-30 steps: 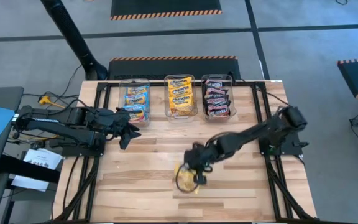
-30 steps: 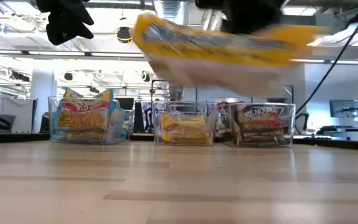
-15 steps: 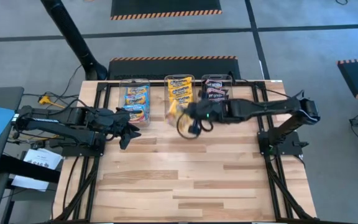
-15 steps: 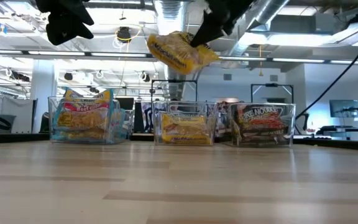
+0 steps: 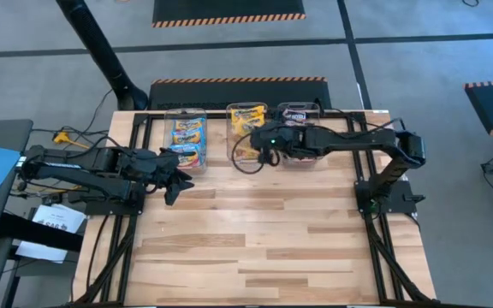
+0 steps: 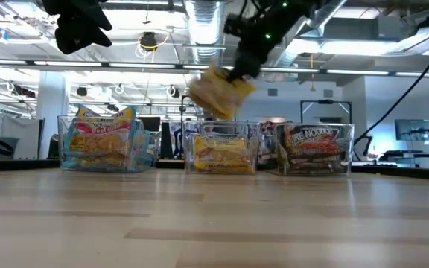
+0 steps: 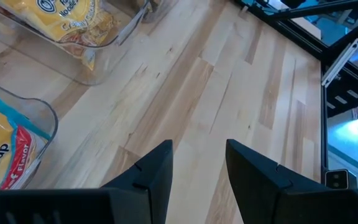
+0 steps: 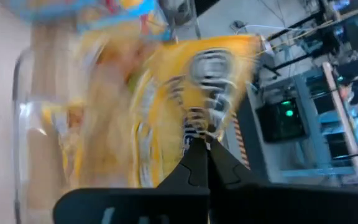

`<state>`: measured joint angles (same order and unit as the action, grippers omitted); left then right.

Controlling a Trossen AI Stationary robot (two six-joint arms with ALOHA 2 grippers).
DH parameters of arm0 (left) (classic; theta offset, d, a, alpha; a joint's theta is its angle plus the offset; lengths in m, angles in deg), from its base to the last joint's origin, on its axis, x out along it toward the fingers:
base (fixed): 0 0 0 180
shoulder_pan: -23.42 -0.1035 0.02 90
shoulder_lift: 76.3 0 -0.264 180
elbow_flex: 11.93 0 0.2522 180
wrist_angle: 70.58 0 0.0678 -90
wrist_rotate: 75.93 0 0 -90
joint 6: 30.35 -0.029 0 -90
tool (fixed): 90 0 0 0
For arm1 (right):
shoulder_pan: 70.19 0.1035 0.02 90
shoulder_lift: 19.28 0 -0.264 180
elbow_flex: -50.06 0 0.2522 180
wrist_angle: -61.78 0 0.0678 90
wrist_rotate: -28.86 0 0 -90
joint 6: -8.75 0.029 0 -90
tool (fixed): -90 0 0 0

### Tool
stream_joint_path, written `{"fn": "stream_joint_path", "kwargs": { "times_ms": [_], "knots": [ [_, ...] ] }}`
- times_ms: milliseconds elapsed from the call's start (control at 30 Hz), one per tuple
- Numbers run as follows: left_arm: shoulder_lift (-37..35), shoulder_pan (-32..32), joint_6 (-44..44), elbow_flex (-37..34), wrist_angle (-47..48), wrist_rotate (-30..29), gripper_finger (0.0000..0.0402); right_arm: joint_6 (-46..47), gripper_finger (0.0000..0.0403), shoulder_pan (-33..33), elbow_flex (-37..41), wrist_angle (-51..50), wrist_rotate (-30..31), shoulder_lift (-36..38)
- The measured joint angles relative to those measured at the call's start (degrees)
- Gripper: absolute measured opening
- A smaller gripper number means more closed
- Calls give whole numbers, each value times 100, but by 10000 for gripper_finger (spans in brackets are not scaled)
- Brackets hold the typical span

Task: Sort Maruchan noodles
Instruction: Put the yellow noodle pack into the middle transparent bin

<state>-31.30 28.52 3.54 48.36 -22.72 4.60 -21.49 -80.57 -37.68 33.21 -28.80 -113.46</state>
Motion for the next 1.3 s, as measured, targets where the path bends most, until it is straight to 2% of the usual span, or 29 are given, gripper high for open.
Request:
{"fn": "stream_joint_path", "kwargs": {
  "times_ms": [333,500,767,1067,1300],
  "knots": [
    [2,0,-2,0,150,-26,135,-640,1,144,-773,-922,655,-1006],
    [0,0,-2,0,160,-25,135,-642,1,171,-1085,-1549,673,-1311],
    [2,0,-1,0,163,-25,135,-865,12,277,-1169,-1635,539,-1396],
    [0,0,22,0,163,-25,135,-878,60,318,-1169,-1639,526,-1396],
    [2,0,39,0,163,-23,135,-391,107,317,-1169,-1640,528,-1389]
  ]
}}
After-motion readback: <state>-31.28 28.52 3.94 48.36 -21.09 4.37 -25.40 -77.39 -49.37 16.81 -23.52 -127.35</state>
